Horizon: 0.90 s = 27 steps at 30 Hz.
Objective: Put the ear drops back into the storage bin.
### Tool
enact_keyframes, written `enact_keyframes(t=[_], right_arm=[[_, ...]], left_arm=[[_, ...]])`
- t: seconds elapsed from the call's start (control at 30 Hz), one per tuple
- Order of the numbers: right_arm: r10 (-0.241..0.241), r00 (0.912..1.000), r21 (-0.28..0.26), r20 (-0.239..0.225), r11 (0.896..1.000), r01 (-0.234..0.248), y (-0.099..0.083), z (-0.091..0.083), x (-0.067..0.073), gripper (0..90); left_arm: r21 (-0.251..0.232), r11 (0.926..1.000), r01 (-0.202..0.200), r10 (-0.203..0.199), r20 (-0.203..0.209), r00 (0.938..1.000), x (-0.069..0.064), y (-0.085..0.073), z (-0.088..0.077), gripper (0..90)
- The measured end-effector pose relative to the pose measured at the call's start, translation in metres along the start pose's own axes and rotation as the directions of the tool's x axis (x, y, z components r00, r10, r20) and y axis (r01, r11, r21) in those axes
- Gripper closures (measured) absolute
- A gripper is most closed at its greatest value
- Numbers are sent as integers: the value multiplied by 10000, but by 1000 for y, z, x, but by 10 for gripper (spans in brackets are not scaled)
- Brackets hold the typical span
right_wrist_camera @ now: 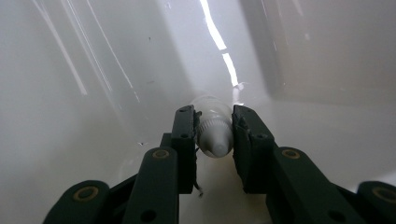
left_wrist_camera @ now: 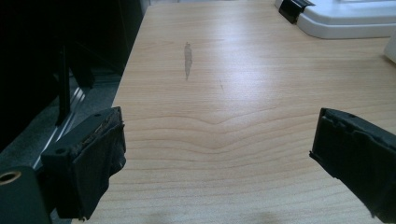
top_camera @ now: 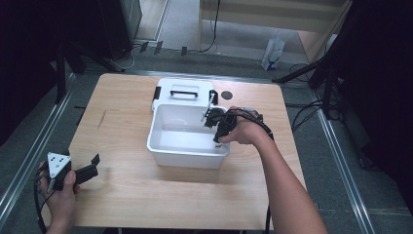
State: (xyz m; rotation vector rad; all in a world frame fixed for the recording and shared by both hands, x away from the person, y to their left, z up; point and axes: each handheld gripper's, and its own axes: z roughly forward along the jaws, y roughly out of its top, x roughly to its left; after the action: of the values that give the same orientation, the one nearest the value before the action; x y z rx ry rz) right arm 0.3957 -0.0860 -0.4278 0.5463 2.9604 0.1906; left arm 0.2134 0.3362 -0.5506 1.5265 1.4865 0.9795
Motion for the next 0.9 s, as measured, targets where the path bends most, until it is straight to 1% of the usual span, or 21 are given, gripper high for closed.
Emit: enact_keyframes(t=[0.07,0.1,0.13,0.2,0.33,0.43,0.5,0.6,0.67,0.7,0.8,0.83,0.87,0.9], right_arm=[[-49,10000,82,24,10000,49,0,3,1,720],[13,10000,145,-60,9999,-12,0,4,1,720],[-75,9999,297,-134,9995,79,1,7,2,720],[-100,9999,378,-127,9992,105,1,8,3,720],[-77,10000,409,13,9991,77,2,10,3,719],[-98,9999,399,-39,9992,99,2,10,3,712],[-26,9999,316,-125,9995,29,1,8,3,654],[24,9999,169,-132,9999,-22,1,7,3,626],[228,9995,5,-216,9997,-228,0,3,3,610],[277,9991,-146,-321,9995,-281,0,1,2,598],[607,9976,-534,-345,9966,-624,-2,-8,1,542],[765,9962,-810,-423,9935,-798,-3,-16,0,510],[765,9962,-810,-423,9935,-798,-3,-16,0,510],[777,9961,-973,-408,9919,-813,-3,-20,0,475]], left_arm=[[2,10000,-4,4,7,10000,0,0,0,35],[-9,10000,-2,2,-2,10000,0,0,0,35],[-6,10000,5,-5,2,10000,0,0,0,35],[-2,10000,2,-2,3,10000,0,0,0,35],[-12,10000,0,0,-3,10000,0,0,0,34],[-3,10000,5,-5,2,10000,0,0,0,35],[8,10000,6,-6,-2,10000,0,0,0,35],[11,10000,-6,6,-3,10000,0,0,0,35],[10,10000,2,-2,-3,10000,0,0,0,35],[3,10000,13,-13,-3,10000,0,0,0,35],[7,10000,3,-3,-4,10000,0,0,0,35],[-9,10000,0,0,-2,10000,0,0,0,35],[-9,10000,0,0,-2,10000,0,0,0,35],[-11,10000,-4,4,-4,10000,0,0,0,35]])
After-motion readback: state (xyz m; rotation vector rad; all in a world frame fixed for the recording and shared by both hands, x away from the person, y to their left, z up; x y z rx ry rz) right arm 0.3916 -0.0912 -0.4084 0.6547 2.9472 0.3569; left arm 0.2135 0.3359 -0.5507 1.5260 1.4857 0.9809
